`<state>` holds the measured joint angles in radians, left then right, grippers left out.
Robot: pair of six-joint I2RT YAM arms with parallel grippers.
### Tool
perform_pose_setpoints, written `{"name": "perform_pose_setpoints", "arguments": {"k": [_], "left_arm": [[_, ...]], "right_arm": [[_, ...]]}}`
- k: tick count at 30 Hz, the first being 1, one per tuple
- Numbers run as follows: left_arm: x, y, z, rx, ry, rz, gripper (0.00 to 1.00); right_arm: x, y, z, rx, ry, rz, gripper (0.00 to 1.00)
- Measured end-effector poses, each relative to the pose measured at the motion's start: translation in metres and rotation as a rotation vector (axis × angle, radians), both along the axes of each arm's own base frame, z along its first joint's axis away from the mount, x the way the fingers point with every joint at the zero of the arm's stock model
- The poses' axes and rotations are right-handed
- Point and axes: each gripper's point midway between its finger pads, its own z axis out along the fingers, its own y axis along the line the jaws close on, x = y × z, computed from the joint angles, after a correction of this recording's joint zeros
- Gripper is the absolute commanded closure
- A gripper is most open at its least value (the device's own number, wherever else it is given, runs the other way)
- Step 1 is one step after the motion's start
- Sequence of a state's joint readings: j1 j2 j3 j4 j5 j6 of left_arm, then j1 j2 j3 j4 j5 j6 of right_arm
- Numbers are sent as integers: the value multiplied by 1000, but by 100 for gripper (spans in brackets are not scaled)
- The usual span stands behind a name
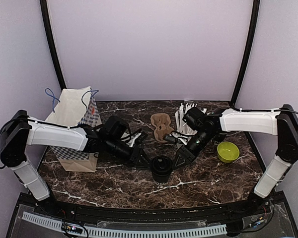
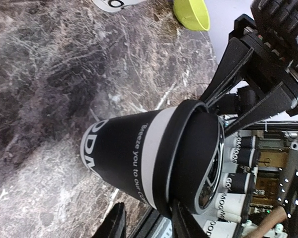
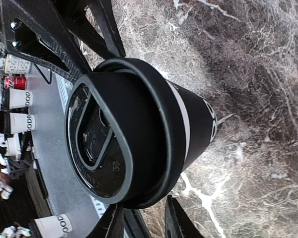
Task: Pack the takeout coffee
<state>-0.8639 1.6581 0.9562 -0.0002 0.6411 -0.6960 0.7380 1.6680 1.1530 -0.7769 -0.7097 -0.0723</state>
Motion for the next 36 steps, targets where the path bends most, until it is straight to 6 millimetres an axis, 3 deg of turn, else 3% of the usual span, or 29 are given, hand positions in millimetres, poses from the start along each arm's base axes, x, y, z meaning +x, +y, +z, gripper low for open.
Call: {"name": "perform_pose_setpoints", "arguments": {"k": [6, 15, 18, 22, 26, 36], "left_arm": [[-1, 4, 7, 51, -68, 0, 56], [0, 1, 26, 41, -191, -27, 44], [-7, 1, 25, 45, -248, -48, 20], [-15, 2, 19, 69, -302, -65, 13], [-18, 0, 15, 79, -331, -66, 11], [-18, -12, 18, 44, -377, -64, 12]], "right_arm": [[7, -5, 8, 1, -109, 23, 52], [5, -9, 23, 32, -193, 62, 52], [10, -9, 24, 19, -221, 62, 53], [25, -1, 38, 22, -284, 50, 52], [33, 12, 48, 35, -318, 59, 51], [25, 34, 34, 1, -301, 118, 51]]}}
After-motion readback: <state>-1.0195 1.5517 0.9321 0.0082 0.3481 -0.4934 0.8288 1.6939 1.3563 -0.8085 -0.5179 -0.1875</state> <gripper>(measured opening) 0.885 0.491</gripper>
